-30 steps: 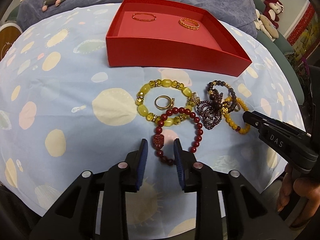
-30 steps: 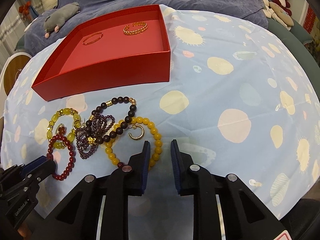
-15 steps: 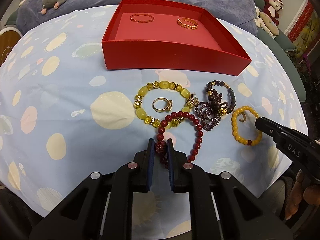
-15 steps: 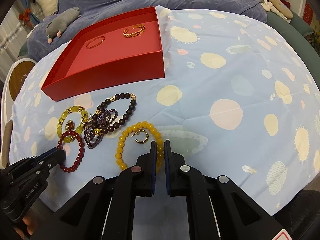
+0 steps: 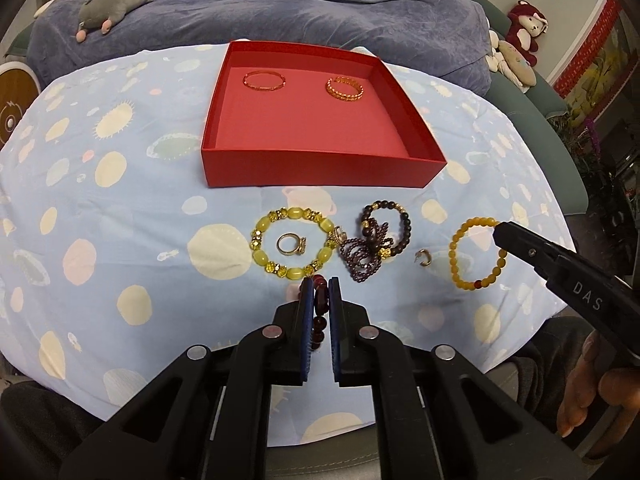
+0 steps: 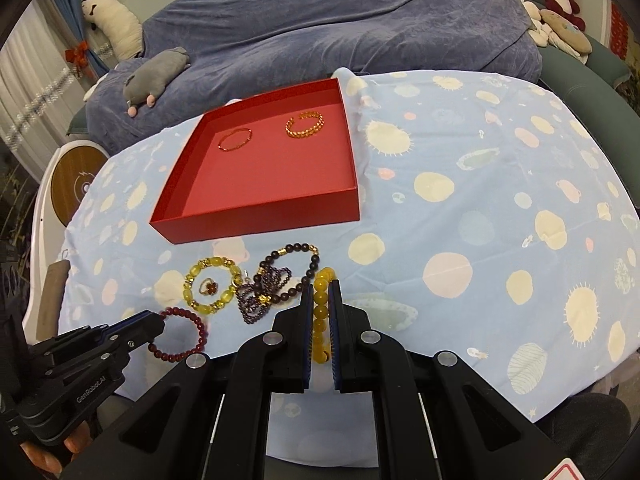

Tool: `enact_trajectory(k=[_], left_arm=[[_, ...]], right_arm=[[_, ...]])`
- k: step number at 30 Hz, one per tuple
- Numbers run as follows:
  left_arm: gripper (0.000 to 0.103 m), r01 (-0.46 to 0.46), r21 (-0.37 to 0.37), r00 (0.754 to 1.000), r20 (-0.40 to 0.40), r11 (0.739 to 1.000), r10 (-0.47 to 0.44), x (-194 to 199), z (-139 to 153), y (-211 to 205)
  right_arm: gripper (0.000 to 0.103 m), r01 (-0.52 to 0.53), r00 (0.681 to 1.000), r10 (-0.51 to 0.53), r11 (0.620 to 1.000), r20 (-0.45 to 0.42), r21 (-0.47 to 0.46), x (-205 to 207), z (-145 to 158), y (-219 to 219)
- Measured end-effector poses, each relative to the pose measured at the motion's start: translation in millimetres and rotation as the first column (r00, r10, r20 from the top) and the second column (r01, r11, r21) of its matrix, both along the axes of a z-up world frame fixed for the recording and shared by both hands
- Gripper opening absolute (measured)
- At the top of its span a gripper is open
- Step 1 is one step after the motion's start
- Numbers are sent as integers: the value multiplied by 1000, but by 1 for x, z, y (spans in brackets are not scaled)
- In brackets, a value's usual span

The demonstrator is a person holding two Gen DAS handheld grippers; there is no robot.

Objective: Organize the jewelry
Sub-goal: 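Carry both bead bracelets into the red box and open both tools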

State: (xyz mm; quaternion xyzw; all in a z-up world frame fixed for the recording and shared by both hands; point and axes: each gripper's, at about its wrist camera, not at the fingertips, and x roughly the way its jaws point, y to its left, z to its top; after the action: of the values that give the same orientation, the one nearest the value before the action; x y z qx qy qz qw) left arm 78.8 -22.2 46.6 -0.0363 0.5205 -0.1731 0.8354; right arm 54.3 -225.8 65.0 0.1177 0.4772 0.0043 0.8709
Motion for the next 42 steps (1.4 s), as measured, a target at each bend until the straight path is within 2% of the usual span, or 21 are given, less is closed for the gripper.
enact_trajectory(k=[9,14,19,24,28,31,36,41,42], left_arm=[[7,41,-37,994,102,998,-37,35,54,-11],[7,52,-56,985,166,997,-42,76,81,-20],[7,58,-81,982,182,995,-42,127,87,-29],[7,49,-125,989,142,991,-30,175,67,-32],[7,33,-146,997,80,989,-22,209,35,-31],[7,19,-113,999,42,993,-14,227,8,-30],[7,16,4,1000,14,1000,-16,239,-32,-28],[8,12,80,999,44,997,-16,236,-44,-26],[13,8,88,998,55,996,-12,234,-44,-25]], right_arm=[[7,-57,996,56,998,68,17,37,32,12],[7,-83,992,79,996,98,36,77,45,16],[7,-96,990,93,995,106,29,128,46,19],[7,-85,994,78,992,75,89,176,26,15],[7,-73,997,70,985,28,158,207,-4,11],[7,-66,997,70,987,-26,150,224,-30,10],[7,-72,994,76,996,-81,50,237,-62,9],[9,-60,995,58,998,-84,-17,237,-71,5],[11,-57,995,54,998,-81,-30,237,-71,4]])
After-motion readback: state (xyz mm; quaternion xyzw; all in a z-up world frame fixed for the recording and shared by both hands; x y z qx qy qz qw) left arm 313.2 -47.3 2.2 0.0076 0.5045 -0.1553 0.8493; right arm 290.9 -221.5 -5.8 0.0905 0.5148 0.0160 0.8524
